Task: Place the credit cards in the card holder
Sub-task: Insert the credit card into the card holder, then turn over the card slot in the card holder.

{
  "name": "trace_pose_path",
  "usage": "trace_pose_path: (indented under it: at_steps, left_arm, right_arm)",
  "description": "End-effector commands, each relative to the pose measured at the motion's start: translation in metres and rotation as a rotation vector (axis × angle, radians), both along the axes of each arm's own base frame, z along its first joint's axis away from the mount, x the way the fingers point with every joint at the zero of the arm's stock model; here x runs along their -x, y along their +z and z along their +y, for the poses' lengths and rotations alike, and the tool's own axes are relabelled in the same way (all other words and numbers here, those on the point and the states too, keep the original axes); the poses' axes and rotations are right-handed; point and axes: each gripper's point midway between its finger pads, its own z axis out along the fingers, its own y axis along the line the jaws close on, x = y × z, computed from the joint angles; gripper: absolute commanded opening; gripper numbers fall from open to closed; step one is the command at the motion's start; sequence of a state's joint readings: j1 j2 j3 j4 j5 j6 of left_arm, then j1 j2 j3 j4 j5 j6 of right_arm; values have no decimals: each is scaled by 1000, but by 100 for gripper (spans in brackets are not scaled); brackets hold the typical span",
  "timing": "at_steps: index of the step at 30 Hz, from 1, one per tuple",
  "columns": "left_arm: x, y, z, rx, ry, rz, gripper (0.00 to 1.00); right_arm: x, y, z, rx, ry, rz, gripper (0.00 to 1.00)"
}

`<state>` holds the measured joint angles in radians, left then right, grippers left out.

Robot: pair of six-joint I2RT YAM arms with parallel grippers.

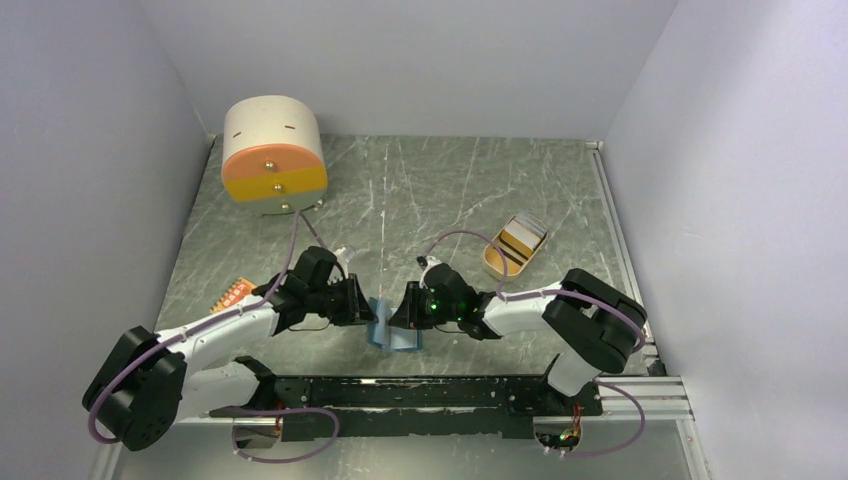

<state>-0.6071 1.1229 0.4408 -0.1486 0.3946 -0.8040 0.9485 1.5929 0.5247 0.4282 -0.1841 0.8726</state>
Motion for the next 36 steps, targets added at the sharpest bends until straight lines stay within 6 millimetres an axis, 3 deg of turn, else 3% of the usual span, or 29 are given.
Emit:
trace_pose_path:
  at_steps: [1,10,20,26,32,36]
  left_arm:
    - [-4,2,-2,-22,-12,-12,24]
    - [-6,4,-2,-50,-9,-11,26]
    - [-13,11,-17,-20,-52,-21,27]
    - [-8,5,-27,-31,-65,-7,26]
    - [-10,5,-32,-86,-52,-24,27]
    - [-13,7,-38,-101,-55,-36,29]
  right_arm:
    - [-4,-10,-11,69,-15,-13,28]
    - [-21,18,-34,109,-112,-133,33]
    - [-69,106,-74,186,-295,-458,42]
    - [-91,142,-101,308,-394,-574,58]
    - [-122,177,-134,537,-443,-707,99]
    - [-151,178,-164,659,-453,-676,100]
